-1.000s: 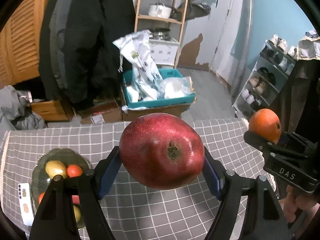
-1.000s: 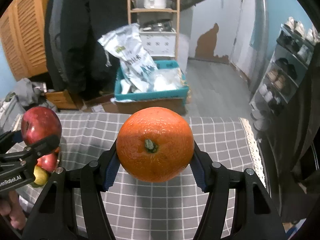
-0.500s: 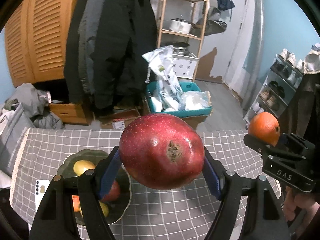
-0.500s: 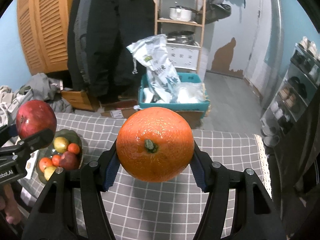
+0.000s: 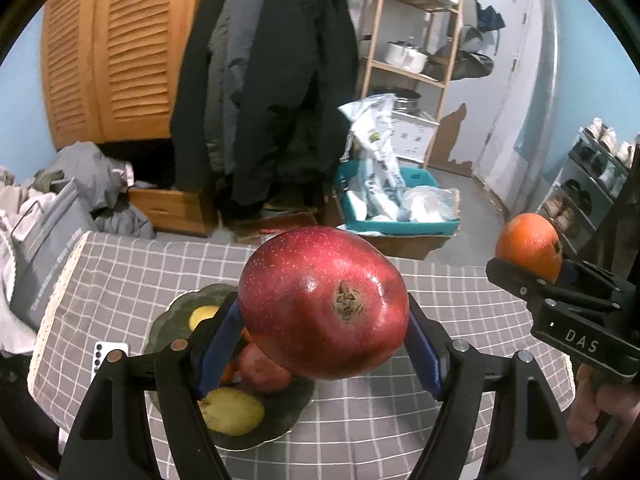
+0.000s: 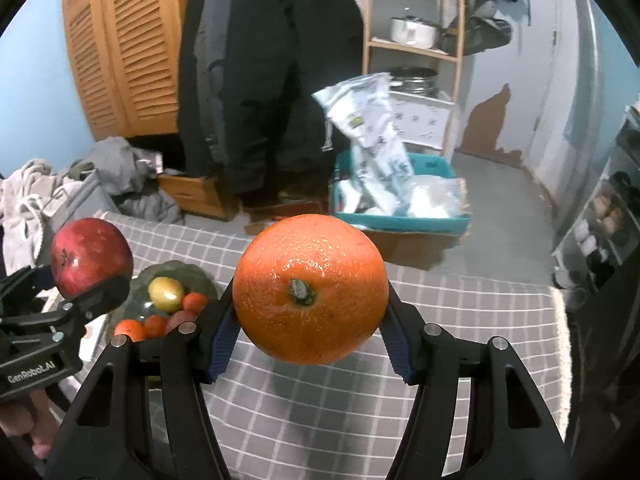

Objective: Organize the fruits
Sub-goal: 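Carry the red apple and tangerine over the green bowl with both tools, then lower the apple into the bowl with the left tool while the right tool releases the tangerine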

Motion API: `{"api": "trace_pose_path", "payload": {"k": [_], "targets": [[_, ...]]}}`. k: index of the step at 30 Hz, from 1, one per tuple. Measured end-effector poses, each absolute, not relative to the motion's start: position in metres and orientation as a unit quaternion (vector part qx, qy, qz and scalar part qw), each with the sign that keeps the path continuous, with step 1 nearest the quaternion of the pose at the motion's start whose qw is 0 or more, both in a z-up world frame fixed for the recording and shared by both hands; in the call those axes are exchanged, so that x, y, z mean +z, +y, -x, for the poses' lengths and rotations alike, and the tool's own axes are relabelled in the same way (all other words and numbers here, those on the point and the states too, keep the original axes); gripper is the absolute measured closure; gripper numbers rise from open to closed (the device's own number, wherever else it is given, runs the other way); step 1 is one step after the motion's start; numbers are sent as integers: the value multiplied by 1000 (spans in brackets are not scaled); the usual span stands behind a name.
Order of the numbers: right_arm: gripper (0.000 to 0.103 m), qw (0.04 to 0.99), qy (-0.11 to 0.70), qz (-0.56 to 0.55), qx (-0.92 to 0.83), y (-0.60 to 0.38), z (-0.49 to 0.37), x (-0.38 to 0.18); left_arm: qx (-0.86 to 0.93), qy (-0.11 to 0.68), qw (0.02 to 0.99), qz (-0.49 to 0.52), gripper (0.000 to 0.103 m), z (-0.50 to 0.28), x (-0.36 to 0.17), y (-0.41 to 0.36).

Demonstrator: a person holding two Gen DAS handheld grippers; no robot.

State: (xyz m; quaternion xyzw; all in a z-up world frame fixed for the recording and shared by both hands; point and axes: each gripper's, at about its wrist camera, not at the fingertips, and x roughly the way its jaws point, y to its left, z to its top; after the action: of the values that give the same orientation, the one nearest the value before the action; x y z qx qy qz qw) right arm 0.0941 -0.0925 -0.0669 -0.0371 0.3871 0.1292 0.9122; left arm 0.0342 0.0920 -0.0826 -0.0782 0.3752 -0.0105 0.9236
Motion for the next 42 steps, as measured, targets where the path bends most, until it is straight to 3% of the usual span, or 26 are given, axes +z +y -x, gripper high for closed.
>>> {"api": "trace_pose_path", "payload": {"k": [22, 33, 42], "targets": [[40, 866, 447, 43, 220, 23, -129, -131, 73, 439, 889, 109, 25, -48, -162, 200], [40, 842, 487, 50, 228, 48, -141, -177, 89, 508, 846, 137, 25, -62, -234, 222], [40, 829, 505, 54, 233, 57, -145, -197, 95, 532, 828, 150, 25, -71, -254, 229]]}}
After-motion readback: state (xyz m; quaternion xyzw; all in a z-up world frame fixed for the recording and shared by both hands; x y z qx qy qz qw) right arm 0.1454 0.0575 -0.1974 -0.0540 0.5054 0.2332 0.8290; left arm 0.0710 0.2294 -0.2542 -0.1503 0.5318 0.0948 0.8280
